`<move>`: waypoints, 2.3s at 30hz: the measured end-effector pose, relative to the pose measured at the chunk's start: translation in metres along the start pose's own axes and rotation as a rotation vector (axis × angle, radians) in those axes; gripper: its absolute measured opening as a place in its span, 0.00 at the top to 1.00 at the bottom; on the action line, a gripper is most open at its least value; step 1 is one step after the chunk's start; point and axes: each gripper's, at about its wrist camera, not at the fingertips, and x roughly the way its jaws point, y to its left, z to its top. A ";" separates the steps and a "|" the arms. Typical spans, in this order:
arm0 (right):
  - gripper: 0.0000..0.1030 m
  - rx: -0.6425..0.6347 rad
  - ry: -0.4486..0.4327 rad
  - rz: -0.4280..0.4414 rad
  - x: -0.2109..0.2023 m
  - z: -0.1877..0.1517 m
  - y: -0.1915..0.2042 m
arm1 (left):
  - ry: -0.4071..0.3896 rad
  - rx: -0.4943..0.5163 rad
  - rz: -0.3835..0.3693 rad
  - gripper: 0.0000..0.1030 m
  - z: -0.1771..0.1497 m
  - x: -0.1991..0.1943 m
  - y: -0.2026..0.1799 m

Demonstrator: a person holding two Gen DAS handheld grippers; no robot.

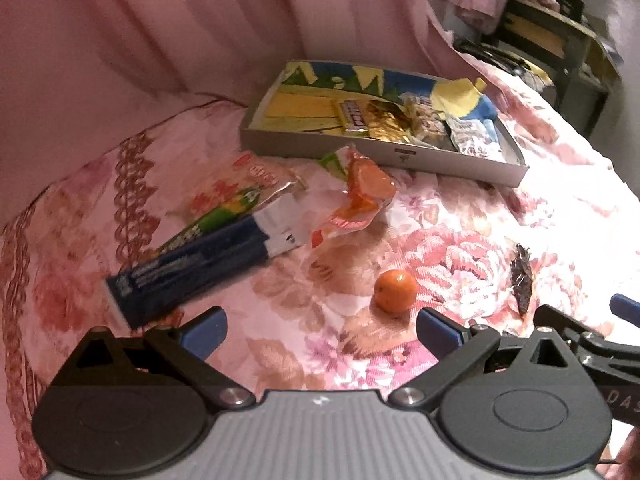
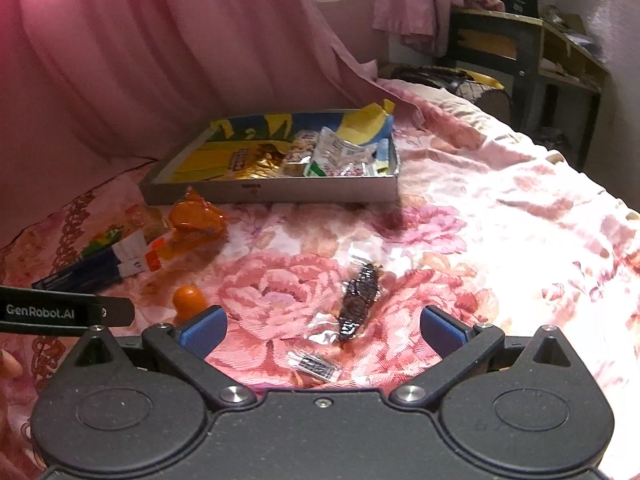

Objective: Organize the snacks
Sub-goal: 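Grasp the orange mandarin with the left tool while the right tool grasps the dark jerky packet, then carry the mandarin and jerky packet into the tray and open both tools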

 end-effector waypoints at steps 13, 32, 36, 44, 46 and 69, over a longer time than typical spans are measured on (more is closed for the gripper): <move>0.02 0.059 0.029 -0.082 0.025 0.000 -0.010 | 0.054 0.094 -0.186 0.00 0.020 0.030 -0.006; 0.28 0.233 0.185 -0.025 0.098 0.011 -0.031 | 0.056 0.386 -0.196 0.28 0.012 0.070 -0.035; 0.36 0.239 0.187 -0.015 0.101 0.011 -0.029 | 0.032 0.417 -0.195 0.36 0.009 0.070 -0.039; 0.49 0.161 0.190 0.021 0.101 0.009 -0.017 | 0.017 0.452 -0.217 0.64 0.005 0.071 -0.044; 0.51 0.163 0.189 0.033 0.100 0.009 -0.017 | 0.014 0.457 -0.213 0.65 0.004 0.070 -0.045; 0.53 0.135 0.092 0.119 0.069 0.008 -0.010 | -0.071 0.373 -0.173 0.66 0.014 0.044 -0.038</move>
